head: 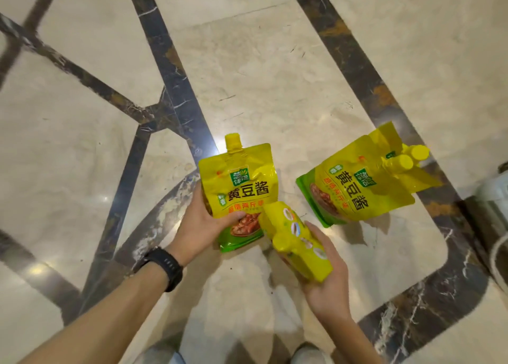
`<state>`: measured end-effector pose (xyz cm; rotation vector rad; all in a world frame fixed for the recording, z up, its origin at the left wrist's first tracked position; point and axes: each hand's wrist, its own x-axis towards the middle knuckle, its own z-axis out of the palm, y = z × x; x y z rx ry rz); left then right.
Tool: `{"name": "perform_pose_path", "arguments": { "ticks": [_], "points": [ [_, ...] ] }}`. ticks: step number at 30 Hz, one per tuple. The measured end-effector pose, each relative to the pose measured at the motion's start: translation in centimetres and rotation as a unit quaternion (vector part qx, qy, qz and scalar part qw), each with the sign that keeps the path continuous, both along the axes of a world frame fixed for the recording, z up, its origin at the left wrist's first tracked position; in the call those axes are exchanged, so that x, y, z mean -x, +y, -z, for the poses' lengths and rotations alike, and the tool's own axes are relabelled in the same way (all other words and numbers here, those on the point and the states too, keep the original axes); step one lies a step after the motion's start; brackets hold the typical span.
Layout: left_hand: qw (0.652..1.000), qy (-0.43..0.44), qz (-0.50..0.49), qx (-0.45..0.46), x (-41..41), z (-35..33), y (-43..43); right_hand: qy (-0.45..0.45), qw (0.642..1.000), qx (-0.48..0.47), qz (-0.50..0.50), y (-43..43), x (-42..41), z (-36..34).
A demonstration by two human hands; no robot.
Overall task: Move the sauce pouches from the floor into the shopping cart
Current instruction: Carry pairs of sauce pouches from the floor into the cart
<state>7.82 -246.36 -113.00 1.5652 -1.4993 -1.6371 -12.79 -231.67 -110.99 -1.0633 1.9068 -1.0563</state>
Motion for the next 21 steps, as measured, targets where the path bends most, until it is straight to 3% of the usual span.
{"name": "perform_pose_path", "arguments": {
  "ticks": [2, 5, 8, 12, 17, 21],
  "points": [
    [0.999, 0.016, -0.014, -0.039, 0.6, -2.4, -0.3, -0.01, 0.999, -0.035, -0.014, -1.2, 1.4, -2.1],
    [0.994, 0.03, -0.011, -0.101, -1.8, -8.1, -0.4, -0.116, 0.984, -0.128, -0.038, -1.4, 3.9, -8.3],
    [0.982, 0.064, 0.009, -0.179, -5.2, -17.2, 1.8, -0.24, 0.946, -0.205, -0.072, 0.0, 5.4, -16.3],
    [0.952, 0.107, -0.039, -0.285, -6.3, -30.1, 7.7, -0.361, 0.897, -0.248, -0.068, 1.7, 2.7, -27.7],
    [0.954, 0.035, -0.102, -0.278, -6.8, -46.0, 13.0, -0.361, 0.9, -0.243, -0.006, 5.0, -0.1, -44.8],
    [0.953, 0.096, -0.067, -0.279, -7.5, -58.1, 13.2, -0.369, 0.907, -0.204, -0.008, 6.8, 0.0, -58.7]
  ]
}}
